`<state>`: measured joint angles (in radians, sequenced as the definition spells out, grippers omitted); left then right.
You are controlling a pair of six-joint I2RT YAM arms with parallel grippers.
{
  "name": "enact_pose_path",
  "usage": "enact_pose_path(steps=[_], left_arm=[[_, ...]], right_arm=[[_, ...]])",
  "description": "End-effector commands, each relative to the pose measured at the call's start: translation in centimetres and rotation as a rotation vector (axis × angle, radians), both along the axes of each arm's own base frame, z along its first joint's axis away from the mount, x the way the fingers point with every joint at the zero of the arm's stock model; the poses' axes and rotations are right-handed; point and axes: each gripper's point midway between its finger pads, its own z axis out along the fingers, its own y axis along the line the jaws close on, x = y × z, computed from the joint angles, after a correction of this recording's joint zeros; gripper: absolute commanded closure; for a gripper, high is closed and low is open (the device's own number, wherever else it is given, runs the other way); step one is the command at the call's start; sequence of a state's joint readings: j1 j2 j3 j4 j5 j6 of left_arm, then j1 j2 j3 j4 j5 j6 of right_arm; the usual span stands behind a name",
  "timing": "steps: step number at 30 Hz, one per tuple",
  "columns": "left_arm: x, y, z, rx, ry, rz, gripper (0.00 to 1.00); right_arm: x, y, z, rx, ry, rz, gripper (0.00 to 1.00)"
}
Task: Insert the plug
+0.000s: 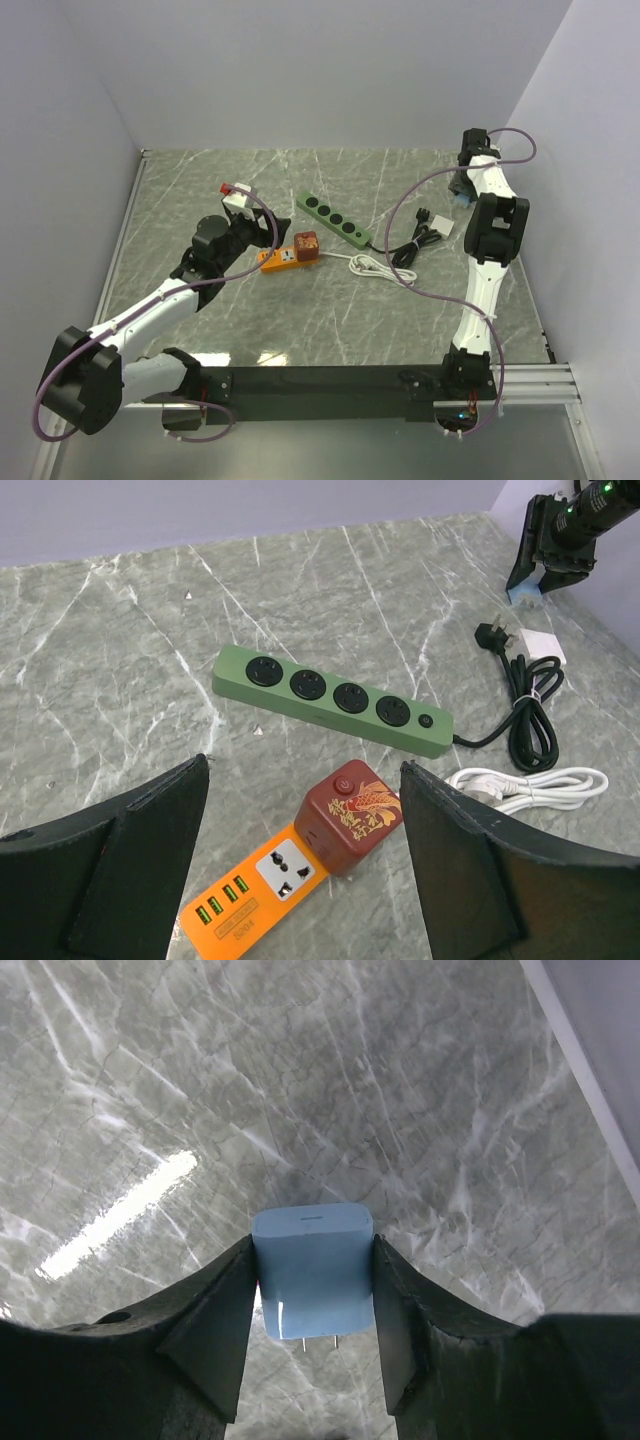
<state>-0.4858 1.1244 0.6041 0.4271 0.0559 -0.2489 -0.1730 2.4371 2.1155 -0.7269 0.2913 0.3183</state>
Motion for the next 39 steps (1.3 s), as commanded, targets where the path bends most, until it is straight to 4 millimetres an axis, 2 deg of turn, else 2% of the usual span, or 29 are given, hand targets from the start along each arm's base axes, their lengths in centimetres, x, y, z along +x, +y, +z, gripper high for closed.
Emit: enact_pose_path(steps=[1, 3, 4, 5, 6, 8, 9, 10, 11, 12, 13, 14, 15, 16, 17, 18, 19, 20, 21, 22, 23, 24, 26, 28, 29, 30, 32, 37, 39], left_arm=[[0.2, -0.1, 2.5, -0.025, -0.053, -0.008, 0.17], [0.2, -0.2, 2.5, -0.027, -0.057, -0.011, 0.17], [0.2, -0.3, 2.5, -0.026, -0.059, -0.018, 0.17], [0.1, -0.4, 2.4, -0.025, -0.06, -0.026, 0.17], [0.0, -0.7, 2.5, -0.027, -0.066, -0.04, 0.18], [0.0, -1.0, 2.3, -0.023, -0.067, -0.059, 0.18], [-0.1, -1.4, 2.3, -0.025, -0.068, -0.074, 0.19], [0.1, -1.7, 2.1, -0.023, -0.067, -0.079, 0.19], [-0.1, -2.3, 2.2, -0.021, -0.069, -0.094, 0.19], [-0.1, -2.6, 2.2, -0.016, -0.066, -0.101, 0.19], [0.1, -3.0, 2.1, -0.008, -0.065, -0.098, 0.2], [-0.2, -3.8, 2.1, -0.005, -0.069, -0.111, 0.2], [-0.1, -4.1, 1.9, -0.001, -0.069, -0.108, 0.2], [-0.2, -4.4, 2.0, -0.008, -0.072, -0.112, 0.2], [-0.5, -4.8, 2.5, -0.035, -0.082, -0.12, 0.2], [-0.6, -5.0, 2.8, -0.051, -0.087, -0.122, 0.2], [-0.7, -5.1, 3.0, -0.065, -0.087, -0.122, 0.2], [-0.8, -5.1, 3.6, -0.09, -0.097, -0.12, 0.2], [-0.8, -5.1, 4.0, -0.101, -0.105, -0.119, 0.19], [-0.9, -5.1, 4.5, -0.113, -0.117, -0.119, 0.19], [-0.9, -5.1, 4.8, -0.125, -0.122, -0.114, 0.19], [-0.9, -5.1, 5.5, -0.141, -0.142, -0.112, 0.19], [-0.8, -5.1, 6.2, -0.159, -0.16, -0.1, 0.19], [-0.7, -5.2, 7.3, -0.185, -0.189, -0.099, 0.19], [-0.7, -5.4, 7.6, -0.197, -0.195, -0.108, 0.19], [-0.7, -5.6, 8.3, -0.215, -0.215, -0.113, 0.19], [-0.9, -6.0, 9.1, -0.247, -0.229, -0.127, 0.19], [-1.1, -7.7, 10.8, -0.287, -0.266, -0.162, 0.19], [-0.9, -8.3, 10.6, -0.281, -0.26, -0.172, 0.19]], right_arm=[[0.7, -0.1, 0.8, 0.015, -0.019, 0.031, 0.65], [0.7, 0.4, 0.7, 0.035, -0.022, 0.045, 0.83], [0.3, 0.6, 0.4, 0.046, -0.013, 0.041, 1.0], [0.4, 0.9, 0.6, 0.062, -0.03, 0.049, 1.0], [0.4, 1.2, 1.8, 0.065, -0.053, 0.054, 1.0], [-0.4, 2.2, 2.3, 0.085, -0.067, 0.059, 1.0], [-0.4, 2.7, 5.1, 0.076, -0.123, 0.066, 1.0], [-1.5, 4.2, 4.7, 0.083, -0.108, 0.079, 1.0], [-1.4, 5.1, 5.9, 0.076, -0.15, 0.093, 1.0], [-1.7, 6.0, 9.4, 0.066, -0.225, 0.108, 1.0], [-2.8, 8.4, 9.1, 0.079, -0.218, 0.14, 1.0], [-2.7, 9.8, 12.6, 0.079, -0.316, 0.169, 1.0], [-3.1, 11.5, 13.6, 0.102, -0.348, 0.212, 1.0], [-4.0, 15.1, 13.4, 0.124, -0.35, 0.282, 1.0], [-4.4, 16.6, 16.5, 0.128, -0.437, 0.313, 1.0], [-5.4, 18.7, 16.3, 0.159, -0.441, 0.368, 1.0], [-5.8, 20.2, 17.3, 0.181, -0.477, 0.4, 1.0], [-6.5, 22.5, 20.0, 0.206, -0.557, 0.447, 1.0], [-7.5, 24.1, 19.7, 0.252, -0.565, 0.492, 1.0], [-8.0, 25.3, 20.6, 0.286, -0.6, 0.51, 1.0], [-8.9, 27.3, 23.4, 0.319, -0.689, 0.558, 1.0], [-9.8, 28.5, 23.0, 0.352, -0.692, 0.594, 1.0], [-11.4, 30.7, 26.0, 0.423, -0.785, 0.652, 1.0], [-13.4, 33.3, 26.4, 0.5, -0.805, 0.713, 1.0], [-14.1, 34.0, 28.0, 0.526, -0.859, 0.737, 1.0], [-15.3, 35.5, 27.4, 0.564, -0.837, 0.764, 1.0], [-16.3, 36.9, 28.8, 0.594, -0.889, 0.797, 1.0], [-18.7, 41.1, 29.1, 0.704, -0.886, 0.876, 1.0], [-18.9, 42.1, 29.0, 0.719, -0.883, 0.887, 1.0]])
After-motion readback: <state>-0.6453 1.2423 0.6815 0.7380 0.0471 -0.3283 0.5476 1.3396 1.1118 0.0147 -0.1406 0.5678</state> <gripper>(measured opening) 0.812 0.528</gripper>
